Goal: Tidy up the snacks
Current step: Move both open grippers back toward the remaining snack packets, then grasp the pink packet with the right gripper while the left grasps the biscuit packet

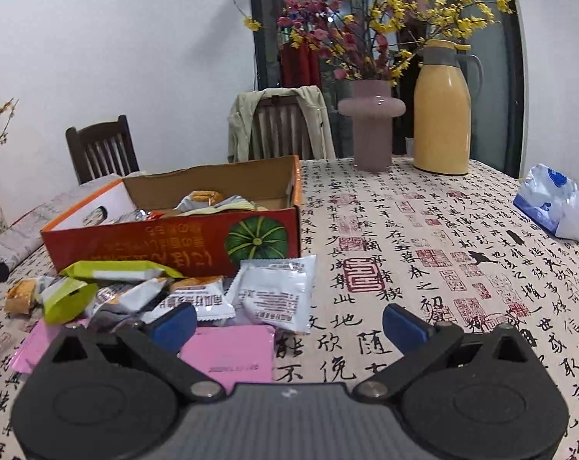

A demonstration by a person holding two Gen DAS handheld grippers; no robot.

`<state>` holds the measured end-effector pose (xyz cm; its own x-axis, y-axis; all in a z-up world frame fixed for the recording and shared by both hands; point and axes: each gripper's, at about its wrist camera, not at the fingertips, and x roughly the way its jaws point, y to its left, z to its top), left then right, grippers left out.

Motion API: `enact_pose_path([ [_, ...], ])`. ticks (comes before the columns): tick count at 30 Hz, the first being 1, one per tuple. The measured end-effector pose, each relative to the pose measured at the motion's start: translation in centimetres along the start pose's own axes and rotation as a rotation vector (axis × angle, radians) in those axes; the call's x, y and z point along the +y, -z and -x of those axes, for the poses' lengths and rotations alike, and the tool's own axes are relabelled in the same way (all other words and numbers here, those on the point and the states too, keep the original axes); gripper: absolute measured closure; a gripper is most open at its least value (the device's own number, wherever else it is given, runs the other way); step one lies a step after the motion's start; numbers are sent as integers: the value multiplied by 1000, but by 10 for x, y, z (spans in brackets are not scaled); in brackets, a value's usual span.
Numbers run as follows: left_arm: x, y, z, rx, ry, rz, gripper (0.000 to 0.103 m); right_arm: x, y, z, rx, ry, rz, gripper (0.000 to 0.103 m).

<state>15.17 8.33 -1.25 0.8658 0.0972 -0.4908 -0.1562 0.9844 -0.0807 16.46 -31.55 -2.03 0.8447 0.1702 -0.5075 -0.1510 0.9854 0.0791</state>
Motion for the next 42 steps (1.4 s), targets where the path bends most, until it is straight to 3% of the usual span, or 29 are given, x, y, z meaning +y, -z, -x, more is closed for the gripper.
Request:
enact_pose_path([
  [10,-5,12,-6,-34,1,-33,0,-9,4,-13,-3,-16,-49,0],
  [21,0,11,-8,-23,18,0,0,-9,6,-5,-29,7,-58,0],
  [31,3,12,-7,-21,20,16,0,15,15,3,39,-21,18,0],
  [38,5,12,-7,-18,25,26,0,30,14,-11,121,-26,65,22],
  [42,6,12,-7,-17,28,32,0,37,11,-19,149,-22,94,26],
])
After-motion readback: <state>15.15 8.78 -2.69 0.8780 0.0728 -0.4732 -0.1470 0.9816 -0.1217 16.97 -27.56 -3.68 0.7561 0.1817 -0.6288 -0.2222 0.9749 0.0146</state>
